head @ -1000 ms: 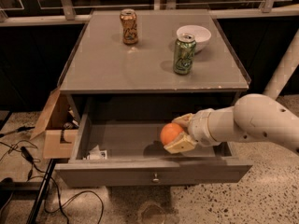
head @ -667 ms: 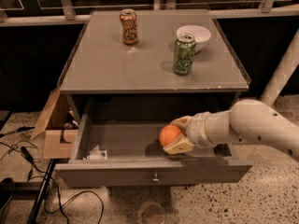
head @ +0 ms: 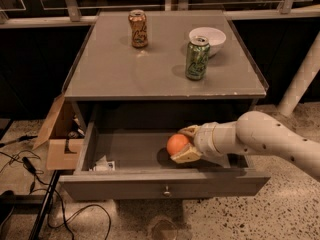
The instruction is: Place orange into top drawer
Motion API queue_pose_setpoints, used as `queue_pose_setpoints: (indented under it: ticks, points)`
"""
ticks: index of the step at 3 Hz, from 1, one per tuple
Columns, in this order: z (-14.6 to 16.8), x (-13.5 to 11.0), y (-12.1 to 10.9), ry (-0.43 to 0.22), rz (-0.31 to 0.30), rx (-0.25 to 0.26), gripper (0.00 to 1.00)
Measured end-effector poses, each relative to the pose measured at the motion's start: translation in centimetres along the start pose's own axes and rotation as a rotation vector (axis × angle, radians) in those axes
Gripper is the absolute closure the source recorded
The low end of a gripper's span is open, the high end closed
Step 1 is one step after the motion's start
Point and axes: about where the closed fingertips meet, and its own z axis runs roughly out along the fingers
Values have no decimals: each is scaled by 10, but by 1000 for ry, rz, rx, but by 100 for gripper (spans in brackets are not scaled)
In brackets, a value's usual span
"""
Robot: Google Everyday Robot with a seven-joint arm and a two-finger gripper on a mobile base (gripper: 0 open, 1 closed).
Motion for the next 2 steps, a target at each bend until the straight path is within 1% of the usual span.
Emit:
queue_pose_setpoints:
  ticks: [1, 2]
  points:
    - [15, 4, -5, -26, 3, -10, 100]
    - [34, 4, -10, -51, 4, -30, 100]
